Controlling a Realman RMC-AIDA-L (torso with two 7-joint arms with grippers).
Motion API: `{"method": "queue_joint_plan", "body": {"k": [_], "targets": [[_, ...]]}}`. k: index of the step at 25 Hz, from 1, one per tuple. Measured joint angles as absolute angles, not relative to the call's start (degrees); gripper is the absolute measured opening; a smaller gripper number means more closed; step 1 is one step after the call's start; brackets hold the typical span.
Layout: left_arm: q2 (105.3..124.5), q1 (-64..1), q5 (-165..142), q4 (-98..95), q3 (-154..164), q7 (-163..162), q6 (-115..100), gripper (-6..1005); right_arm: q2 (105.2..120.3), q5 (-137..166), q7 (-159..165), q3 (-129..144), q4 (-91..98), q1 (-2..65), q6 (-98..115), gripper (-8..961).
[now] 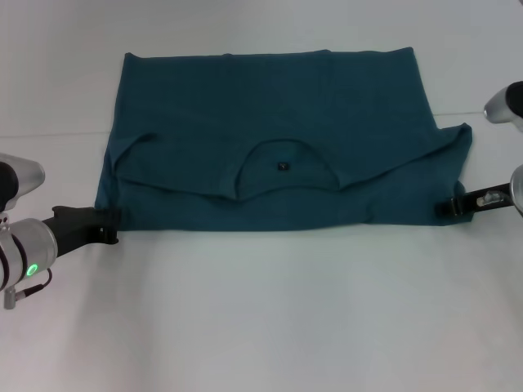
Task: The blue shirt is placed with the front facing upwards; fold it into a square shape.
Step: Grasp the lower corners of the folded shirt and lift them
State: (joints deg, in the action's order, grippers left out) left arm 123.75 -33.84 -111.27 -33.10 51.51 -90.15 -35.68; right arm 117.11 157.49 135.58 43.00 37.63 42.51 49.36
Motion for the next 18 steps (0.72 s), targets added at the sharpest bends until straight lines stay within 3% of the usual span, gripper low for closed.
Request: {"method": "queue_joint_plan", "body": {"k": [5,8,13,18], "targets": [[123.81,-33.8,-111.3,-33.3,51.5,-90.1,-35.7,75,117.36,157.5,135.3,44.3,37.6,42.6,49.1,432],[123.83,-33.8,-111.3,-33.3,51.5,-90.2,-35.7,79,117.36,157.4,135.3,44.3,38.1,42.4,49.6,181],[123.84,-33.4,-111.3,-33.5,51.3,-90.4,-36.4,85,117.24,155.8,134.7,43.9,40.2,41.2,51.9,53],[123.7,-32.7,-111.3,-35.2,49.1,-91.0,-41.2,92,116.69,150.4,134.1,43.8,45.2,38.3,56.1,53]]}}
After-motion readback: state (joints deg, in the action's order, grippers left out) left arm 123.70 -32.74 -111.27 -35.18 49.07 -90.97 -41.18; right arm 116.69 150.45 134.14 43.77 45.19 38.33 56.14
